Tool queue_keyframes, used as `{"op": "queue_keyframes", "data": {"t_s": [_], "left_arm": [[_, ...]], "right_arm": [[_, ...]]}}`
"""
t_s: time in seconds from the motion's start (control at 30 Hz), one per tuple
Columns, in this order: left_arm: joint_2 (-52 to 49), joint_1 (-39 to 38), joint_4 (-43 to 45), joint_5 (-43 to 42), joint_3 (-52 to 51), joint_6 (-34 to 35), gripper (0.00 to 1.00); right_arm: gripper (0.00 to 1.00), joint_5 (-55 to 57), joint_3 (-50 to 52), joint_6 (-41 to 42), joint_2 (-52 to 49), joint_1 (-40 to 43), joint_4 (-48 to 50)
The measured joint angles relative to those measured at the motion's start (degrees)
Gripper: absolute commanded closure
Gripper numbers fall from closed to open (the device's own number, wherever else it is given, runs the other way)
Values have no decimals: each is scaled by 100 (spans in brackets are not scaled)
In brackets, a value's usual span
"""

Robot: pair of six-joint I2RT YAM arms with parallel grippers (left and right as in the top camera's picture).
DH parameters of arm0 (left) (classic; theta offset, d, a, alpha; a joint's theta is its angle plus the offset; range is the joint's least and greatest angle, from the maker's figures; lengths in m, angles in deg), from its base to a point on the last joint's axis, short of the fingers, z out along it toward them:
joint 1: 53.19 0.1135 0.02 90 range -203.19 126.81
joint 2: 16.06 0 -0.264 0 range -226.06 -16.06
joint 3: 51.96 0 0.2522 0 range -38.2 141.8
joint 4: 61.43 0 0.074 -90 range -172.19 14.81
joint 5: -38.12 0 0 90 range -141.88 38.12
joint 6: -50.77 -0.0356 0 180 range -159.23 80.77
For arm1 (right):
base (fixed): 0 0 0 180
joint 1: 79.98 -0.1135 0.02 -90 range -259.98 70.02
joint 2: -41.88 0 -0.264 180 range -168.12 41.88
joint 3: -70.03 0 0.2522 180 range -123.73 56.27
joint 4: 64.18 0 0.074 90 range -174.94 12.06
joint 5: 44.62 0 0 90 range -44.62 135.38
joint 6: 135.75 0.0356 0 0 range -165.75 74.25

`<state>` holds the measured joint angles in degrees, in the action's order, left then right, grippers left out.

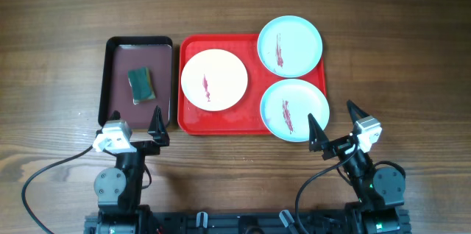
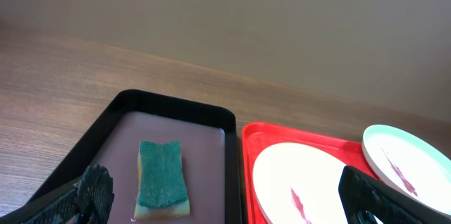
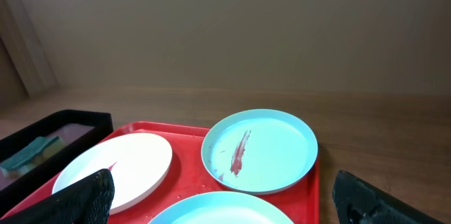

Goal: Clean dirty plates on tray and stack at the side

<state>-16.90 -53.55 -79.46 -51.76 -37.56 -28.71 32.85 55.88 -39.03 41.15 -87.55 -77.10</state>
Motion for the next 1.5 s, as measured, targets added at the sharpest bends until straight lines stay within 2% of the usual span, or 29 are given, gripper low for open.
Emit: {"op": "queue_keyframes", "data": {"t_s": [0.87,1.07,1.17,1.3,1.5], "left_arm": [[0,0,0,-11,0,0,0],[0,0,164,-409,24,111,0],[0,0,-142,-612,254,138,0],[-122,0,-898,-726,1049,162,0],[-1209,0,-1694,-817,2236,341,0]], "right_arm": [[0,35,0,0,0,0,-2],[0,37,0,0,0,0,4],[0,17,0,-24,0,0,2],[0,-48,-79,-286,-4,0,-13],[0,-330,-850,-426,-426,0,-79]]}}
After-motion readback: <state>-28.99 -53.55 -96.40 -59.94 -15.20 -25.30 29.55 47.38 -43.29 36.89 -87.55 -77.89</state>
